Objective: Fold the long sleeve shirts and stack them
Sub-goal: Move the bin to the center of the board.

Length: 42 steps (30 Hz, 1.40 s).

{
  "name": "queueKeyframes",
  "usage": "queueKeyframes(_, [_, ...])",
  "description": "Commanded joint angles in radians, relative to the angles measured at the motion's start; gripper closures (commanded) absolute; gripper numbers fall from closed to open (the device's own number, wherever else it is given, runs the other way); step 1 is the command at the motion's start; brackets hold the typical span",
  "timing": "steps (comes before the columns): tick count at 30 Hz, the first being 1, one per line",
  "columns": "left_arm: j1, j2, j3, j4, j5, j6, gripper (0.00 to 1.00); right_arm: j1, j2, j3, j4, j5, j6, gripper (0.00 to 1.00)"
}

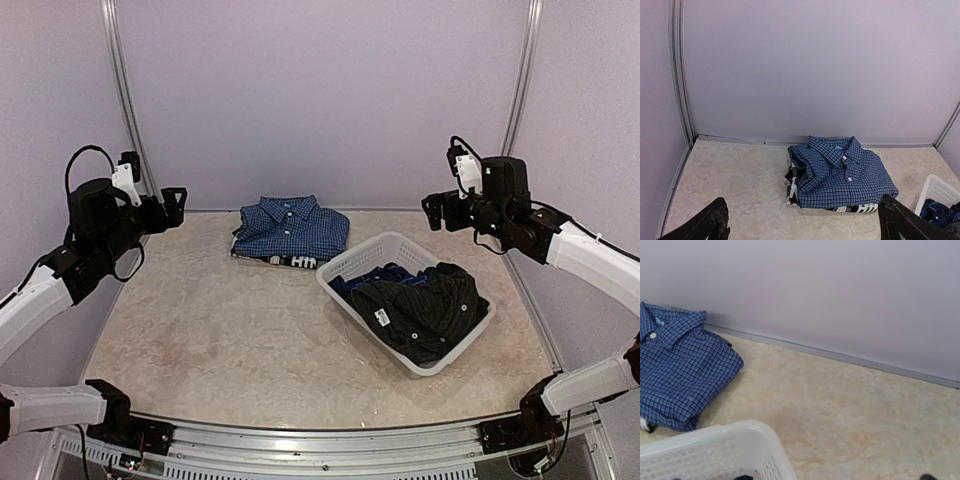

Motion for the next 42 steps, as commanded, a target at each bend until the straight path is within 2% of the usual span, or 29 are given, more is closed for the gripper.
queueKeyframes(1, [-0.005, 0.001, 0.029, 0.010, -0.008, 0.011, 0.01, -0.006, -0.009, -0.017, -0.013, -0.021, 0.000, 0.00])
queueKeyframes(12, [-0.007, 0.009, 0.039, -0.025, -0.016, 0.008, 0.01, -0.017, 0.092, 0.107, -0.238, -0.140, 0.053, 0.00])
queueKeyframes(21, [-0.008, 0.019, 0.051, -0.043, -0.020, 0.006, 0.01, -0.155, 0.171, 0.105, -0.389, -0.387, 0.110, 0.00])
queueKeyframes(27, [-0.009, 0.021, 0.053, -0.047, -0.013, 0.001, 0.01, -0.256, 0.217, 0.028, -0.357, -0.498, 0.134, 0.00])
queueKeyframes(34, [-0.010, 0.021, 0.059, -0.054, -0.010, 0.000, 0.01, -0.320, 0.276, -0.025, -0.322, -0.535, 0.131, 0.01])
queueKeyframes(40, [-0.010, 0.016, 0.060, -0.060, -0.013, 0.001, 0.01, -0.332, 0.329, -0.103, -0.251, -0.808, 0.153, 0.04])
queueKeyframes(42, [-0.011, 0.018, 0.064, -0.065, -0.021, 0.000, 0.01, -0.294, 0.306, -0.143, -0.217, -0.833, 0.196, 0.05])
